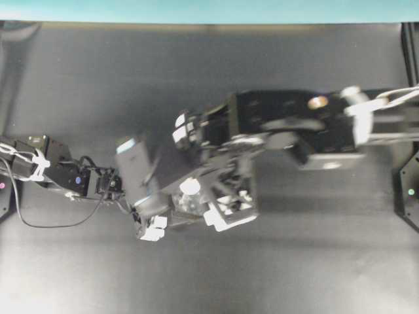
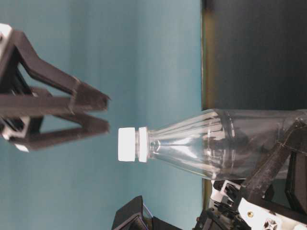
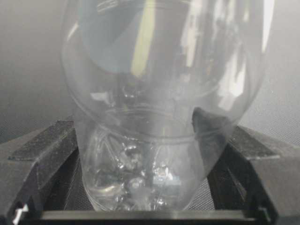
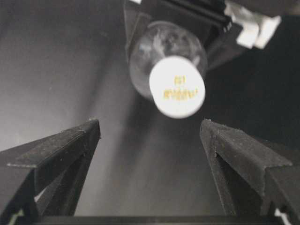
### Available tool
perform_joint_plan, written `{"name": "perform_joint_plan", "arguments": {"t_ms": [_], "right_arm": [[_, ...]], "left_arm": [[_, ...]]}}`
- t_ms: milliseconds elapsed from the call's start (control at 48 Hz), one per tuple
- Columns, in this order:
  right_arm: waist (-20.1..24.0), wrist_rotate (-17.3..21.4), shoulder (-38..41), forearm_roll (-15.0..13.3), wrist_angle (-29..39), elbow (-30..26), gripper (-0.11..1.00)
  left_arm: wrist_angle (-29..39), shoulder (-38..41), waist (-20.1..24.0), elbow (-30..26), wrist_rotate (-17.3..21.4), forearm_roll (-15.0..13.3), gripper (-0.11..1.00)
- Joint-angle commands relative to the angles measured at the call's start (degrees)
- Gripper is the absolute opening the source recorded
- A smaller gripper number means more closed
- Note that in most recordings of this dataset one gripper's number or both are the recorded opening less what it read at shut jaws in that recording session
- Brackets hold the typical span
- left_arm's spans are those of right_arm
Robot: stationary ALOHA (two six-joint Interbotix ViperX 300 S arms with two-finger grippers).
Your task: Open the bottle cap by holding the bottle with the left arm and twisting the cap with the right arm.
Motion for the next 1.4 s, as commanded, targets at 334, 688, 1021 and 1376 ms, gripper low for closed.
{"name": "perform_joint_plan", "arguments": {"t_ms": [334, 688, 1021, 1376], "right_arm": [[-1.8, 5.2, -10.4, 0.0, -7.7, 9.1, 0.83], [-2.7, 8.2, -16.2, 0.0, -12.8, 15.8, 0.83], [-3.3, 10.5, -21.3, 0.0, -22.5, 22.5, 0.83], [-3.5, 12.1, -25.6, 0.0, -28.8, 28.0, 0.83]], "left_arm": [[2.6, 2.1, 0.1, 1.1, -0.8, -0.2, 0.82], [3.3, 2.1, 0.0, 0.9, -0.8, -0.2, 0.82], [3.3, 2.1, 0.0, 0.7, -0.9, -0.2, 0.82], [3.3, 2.1, -0.1, 0.6, -0.9, -0.2, 0.82]]}}
